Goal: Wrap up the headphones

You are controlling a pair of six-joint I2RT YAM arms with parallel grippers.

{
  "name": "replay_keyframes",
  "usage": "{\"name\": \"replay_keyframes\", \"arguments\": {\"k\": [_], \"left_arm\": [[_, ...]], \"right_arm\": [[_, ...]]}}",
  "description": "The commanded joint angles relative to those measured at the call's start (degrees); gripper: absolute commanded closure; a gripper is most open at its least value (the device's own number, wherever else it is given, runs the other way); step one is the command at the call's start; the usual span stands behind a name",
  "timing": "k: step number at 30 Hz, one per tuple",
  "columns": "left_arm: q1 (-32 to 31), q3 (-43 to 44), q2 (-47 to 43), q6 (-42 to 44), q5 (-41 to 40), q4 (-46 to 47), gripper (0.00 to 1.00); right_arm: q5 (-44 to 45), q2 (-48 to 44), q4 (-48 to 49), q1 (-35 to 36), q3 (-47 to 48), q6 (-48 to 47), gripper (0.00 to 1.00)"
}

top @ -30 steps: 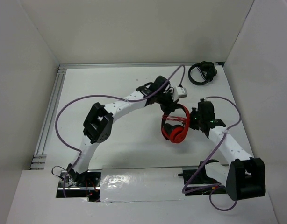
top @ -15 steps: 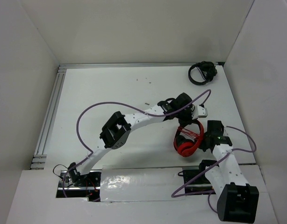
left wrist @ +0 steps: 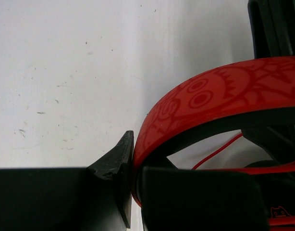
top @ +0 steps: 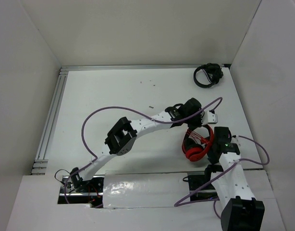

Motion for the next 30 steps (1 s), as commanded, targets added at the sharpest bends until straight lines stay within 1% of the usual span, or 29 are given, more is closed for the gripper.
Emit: {"name": "replay_keyframes", "arguments": {"k": [1, 3, 4, 7, 8, 10, 12, 14, 15, 16, 17, 18, 20, 22, 24, 27, 28, 29, 30], "left_arm": [[-0.41, -1.0, 6.89, 5.9, -14.62, 2.22, 1.0], [-0.41, -0.9, 7.24, 6.61, -14.89, 2.04, 1.0], [-0.41, -1.86, 7.16, 7.74, -16.9, 2.47, 1.0], [-0.06, -4.67, 5.32, 9.42, -17.0, 2.83, 1.0], [0.38, -6.34, 3.66, 10.38, -16.92, 3.79, 1.0], [0.64, -7.31, 3.29, 10.74, -16.74, 4.15, 1.0], [0.99, -7.5, 2.59, 10.13, -16.39, 3.89, 1.0], [1.96, -8.37, 0.75, 8.2, -12.8, 3.18, 1.0], [2.31, -10.29, -0.22, 7.15, -10.96, 3.44, 1.0], [2.84, -11.09, -1.79, 6.79, -7.46, 4.14, 1.0], [3.1, -11.88, -2.42, 6.27, -6.38, 4.24, 1.0], [3.1, -11.98, -2.86, 6.35, -5.85, 4.41, 1.0], [2.93, -12.68, -3.04, 7.05, -6.71, 5.63, 1.0], [2.75, -12.86, -3.13, 7.84, -5.76, 5.64, 1.0], [2.75, -12.95, -3.21, 7.67, -4.62, 5.47, 1.0], [2.75, -16.19, -5.75, 7.23, -1.11, 7.74, 1.0], [2.67, -18.9, -6.63, 7.14, 0.12, 9.14, 1.0], [2.58, -20.05, -7.51, 7.49, 2.75, 11.25, 1.0], [2.49, -20.85, -8.83, 7.49, 3.64, 11.96, 1.0]], "right_arm": [[-1.76, -4.94, -4.92, 0.63, 3.73, 1.44, 0.08], [-1.58, -6.36, -5.19, 0.55, 3.2, 2.15, 0.0], [-0.36, -7.32, -5.37, 0.54, 2.85, 3.63, 0.0], [2.19, -7.51, -4.76, 0.63, 3.02, 5.74, 0.0], [4.12, -6.73, -4.06, 0.63, 3.63, 5.93, 0.0], [7.9, -5.32, -3.96, 0.55, 4.33, 7.24, 0.0], [9.75, -2.43, -3.01, 0.46, 5.3, 6.47, 0.0], [9.15, -0.14, -2.21, 0.54, 5.13, 6.19, 0.0], [5.84, 2.05, 1.88, 0.54, 4.09, 4.28, 0.0], [4.24, 3.2, 3.93, 0.54, 3.56, 3.21, 0.0], [3.18, 6.0, 6.47, 0.54, 2.85, 2.6, 0.0], [2.56, 7.42, 6.67, 0.54, 3.02, 2.76, 0.0], [3.52, 11.45, 6.85, 0.46, 4.16, 2.42, 0.0], [6.23, 13.49, 6.58, 0.46, 5.3, 2.68, 0.0], [7.12, 16.04, 7.72, -0.42, 6.45, 2.85, 0.0], [7.39, 18.76, 9.83, -1.47, 7.24, 3.03, 0.0], [7.74, 20.25, 10.71, -1.56, 7.5, 3.12, 0.0], [8.09, 20.87, 11.06, -1.56, 7.77, 3.55, 0.0], [8.27, 21.84, 11.59, -1.74, 8.12, 3.56, 0.0]]}}
